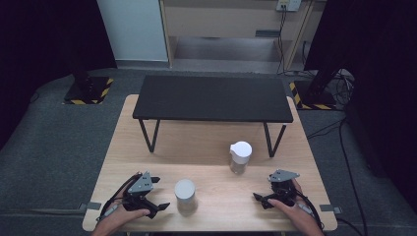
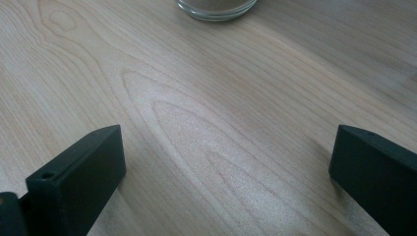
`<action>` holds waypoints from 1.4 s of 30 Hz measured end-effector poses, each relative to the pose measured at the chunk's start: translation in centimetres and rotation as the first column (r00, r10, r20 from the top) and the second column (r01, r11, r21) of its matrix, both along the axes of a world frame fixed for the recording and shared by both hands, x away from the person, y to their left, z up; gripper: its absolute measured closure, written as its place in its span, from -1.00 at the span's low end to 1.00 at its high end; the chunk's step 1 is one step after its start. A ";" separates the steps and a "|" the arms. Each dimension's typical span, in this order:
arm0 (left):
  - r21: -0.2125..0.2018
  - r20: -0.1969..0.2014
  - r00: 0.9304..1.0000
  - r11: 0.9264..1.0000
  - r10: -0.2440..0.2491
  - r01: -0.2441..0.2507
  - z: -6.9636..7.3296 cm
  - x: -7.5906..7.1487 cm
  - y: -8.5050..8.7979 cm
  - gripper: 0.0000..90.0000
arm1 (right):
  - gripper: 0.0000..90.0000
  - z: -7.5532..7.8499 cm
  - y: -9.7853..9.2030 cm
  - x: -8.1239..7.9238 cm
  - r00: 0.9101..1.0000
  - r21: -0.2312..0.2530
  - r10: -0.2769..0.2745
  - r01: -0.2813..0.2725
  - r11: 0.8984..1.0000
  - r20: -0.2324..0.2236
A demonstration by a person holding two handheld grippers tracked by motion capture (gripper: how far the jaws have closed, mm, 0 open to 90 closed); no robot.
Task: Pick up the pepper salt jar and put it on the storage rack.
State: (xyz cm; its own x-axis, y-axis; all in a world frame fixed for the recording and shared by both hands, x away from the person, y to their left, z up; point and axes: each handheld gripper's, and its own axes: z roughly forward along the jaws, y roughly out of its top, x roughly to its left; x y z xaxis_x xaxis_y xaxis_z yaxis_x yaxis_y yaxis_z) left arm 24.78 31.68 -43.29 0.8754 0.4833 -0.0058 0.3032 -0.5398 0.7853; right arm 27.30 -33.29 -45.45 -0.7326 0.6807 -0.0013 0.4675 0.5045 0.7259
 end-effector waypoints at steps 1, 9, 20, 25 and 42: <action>-0.002 0.001 1.000 1.000 -0.004 0.004 0.0 0.0 0.0 -0.95 | -0.97 0.0 0.0 0.0 1.000 0.000 0.000 0.000 1.000 0.000; -0.030 0.006 1.000 0.999 -0.015 0.015 -0.1 0.0 -0.2 -0.96 | -0.97 0.0 0.0 0.0 1.000 0.000 0.000 0.000 1.000 0.000; -0.067 0.017 1.000 0.997 -0.024 0.026 -0.1 0.0 -0.5 -0.96 | -0.97 0.0 0.0 0.0 1.000 0.000 -0.001 0.001 1.000 0.000; -0.085 0.026 0.999 0.996 -0.034 0.036 -0.1 -0.1 -0.8 -0.96 | -0.97 0.0 0.0 0.0 1.000 0.000 -0.001 0.001 1.000 0.000; -0.098 0.026 0.997 0.992 -0.073 0.075 0.0 0.1 -1.7 -0.96 | -0.97 0.0 0.0 0.0 1.000 0.000 -0.001 0.001 1.000 0.000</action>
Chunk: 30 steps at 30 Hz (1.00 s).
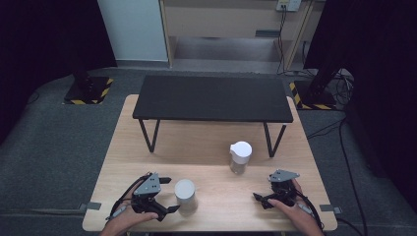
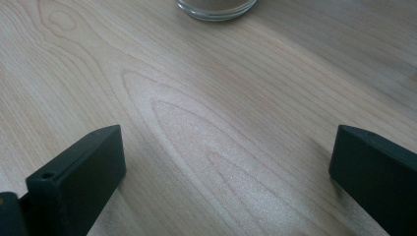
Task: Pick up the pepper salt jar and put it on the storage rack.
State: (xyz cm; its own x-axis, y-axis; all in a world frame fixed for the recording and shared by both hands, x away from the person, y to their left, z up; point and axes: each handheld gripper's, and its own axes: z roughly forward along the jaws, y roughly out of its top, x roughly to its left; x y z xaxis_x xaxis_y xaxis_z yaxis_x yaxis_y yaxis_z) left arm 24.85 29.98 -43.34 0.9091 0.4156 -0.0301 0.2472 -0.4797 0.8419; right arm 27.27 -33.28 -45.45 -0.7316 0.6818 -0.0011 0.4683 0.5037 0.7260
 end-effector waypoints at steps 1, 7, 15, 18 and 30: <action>-0.001 0.002 1.000 1.000 -0.002 0.002 0.0 0.0 0.0 -0.96 | -0.97 0.0 0.0 0.0 1.000 0.000 0.000 0.000 1.000 0.000; -0.011 0.007 1.000 1.000 -0.014 0.014 0.0 0.0 -0.5 -0.96 | -0.97 0.0 0.0 0.0 1.000 0.000 0.000 0.000 1.000 0.000; -0.047 0.012 0.999 0.998 -0.031 0.032 0.0 0.0 -1.4 -0.96 | -0.97 0.0 0.0 0.0 1.000 0.000 0.000 0.000 1.000 0.000; -0.052 0.014 0.999 0.998 -0.030 0.031 -0.1 0.0 -1.7 -0.96 | -0.97 0.0 0.0 0.0 1.000 0.000 0.000 0.000 1.000 0.000; -0.094 0.034 0.999 0.995 -0.027 0.030 -0.3 -0.2 -2.9 -0.91 | -0.97 0.0 0.0 0.0 1.000 0.000 0.000 0.000 1.000 0.000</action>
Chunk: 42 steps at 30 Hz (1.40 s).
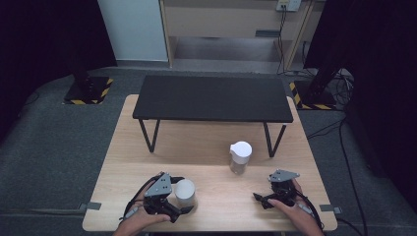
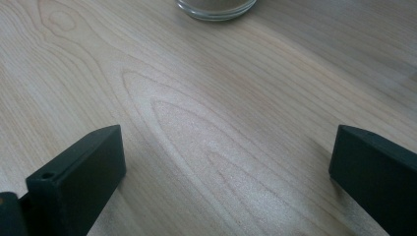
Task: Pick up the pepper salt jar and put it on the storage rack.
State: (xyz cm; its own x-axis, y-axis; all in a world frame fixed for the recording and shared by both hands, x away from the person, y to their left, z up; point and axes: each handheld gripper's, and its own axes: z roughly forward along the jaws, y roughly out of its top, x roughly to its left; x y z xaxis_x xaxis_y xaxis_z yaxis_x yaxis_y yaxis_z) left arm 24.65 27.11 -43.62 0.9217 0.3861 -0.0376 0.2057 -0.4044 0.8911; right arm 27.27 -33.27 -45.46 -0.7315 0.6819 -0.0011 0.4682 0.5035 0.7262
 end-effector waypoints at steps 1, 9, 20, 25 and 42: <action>-0.007 0.001 1.000 1.000 -0.004 0.004 -0.1 0.0 0.0 -0.88 | -0.97 0.0 0.0 0.0 1.000 0.000 0.000 0.000 1.000 0.000; -0.036 0.017 1.000 0.999 -0.020 0.020 -0.2 0.0 -0.1 -0.46 | -0.97 0.0 0.0 0.0 1.000 0.000 0.000 0.000 1.000 0.000; -0.043 0.010 1.000 0.999 -0.013 0.013 0.0 0.0 0.3 -0.27 | -0.97 0.0 0.0 0.0 1.000 0.000 0.000 0.000 1.000 0.000; -0.056 0.008 1.000 0.998 -0.006 0.007 0.2 -0.1 0.7 -0.27 | -0.97 0.0 0.0 0.0 1.000 0.000 0.000 0.000 1.000 0.000; -0.056 0.029 0.999 0.998 0.019 -0.017 2.0 -0.3 2.2 -0.27 | -0.97 0.0 0.0 -0.1 1.000 0.000 -0.004 0.004 1.000 0.000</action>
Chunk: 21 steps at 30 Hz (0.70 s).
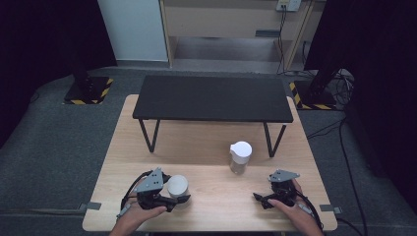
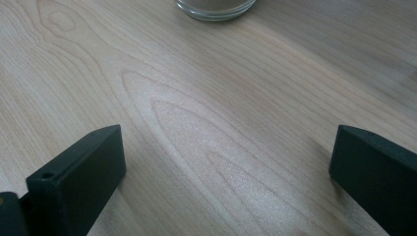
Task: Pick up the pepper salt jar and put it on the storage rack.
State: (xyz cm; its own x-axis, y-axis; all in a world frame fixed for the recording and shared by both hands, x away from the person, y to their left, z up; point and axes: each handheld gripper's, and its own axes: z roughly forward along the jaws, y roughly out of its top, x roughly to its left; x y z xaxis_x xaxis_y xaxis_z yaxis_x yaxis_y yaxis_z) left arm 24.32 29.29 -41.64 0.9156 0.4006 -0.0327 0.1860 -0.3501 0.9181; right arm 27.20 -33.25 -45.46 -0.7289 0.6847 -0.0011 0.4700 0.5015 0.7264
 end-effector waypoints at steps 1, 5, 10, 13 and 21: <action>-0.004 0.001 1.000 1.000 0.002 -0.002 0.1 0.0 0.1 -0.27 | -0.97 0.0 0.0 0.0 1.000 0.000 0.000 0.000 1.000 0.000; -0.003 0.005 1.000 1.000 0.005 -0.005 0.6 0.1 0.5 -0.27 | -0.97 0.0 0.0 0.0 1.000 0.000 0.000 0.000 1.000 0.000; -0.009 0.015 1.000 1.000 0.016 -0.015 1.6 0.5 1.4 -0.27 | -0.97 0.0 0.0 0.0 1.000 0.000 0.000 0.000 1.000 0.000; -0.013 0.024 0.999 1.000 0.027 -0.026 2.8 0.9 2.1 -0.27 | -0.97 0.0 0.0 0.0 1.000 0.000 0.000 0.000 1.000 0.000; 0.001 0.034 0.999 0.999 0.041 -0.041 5.7 2.2 2.8 -0.27 | -0.97 0.0 0.0 0.0 1.000 0.000 0.000 0.000 1.000 0.000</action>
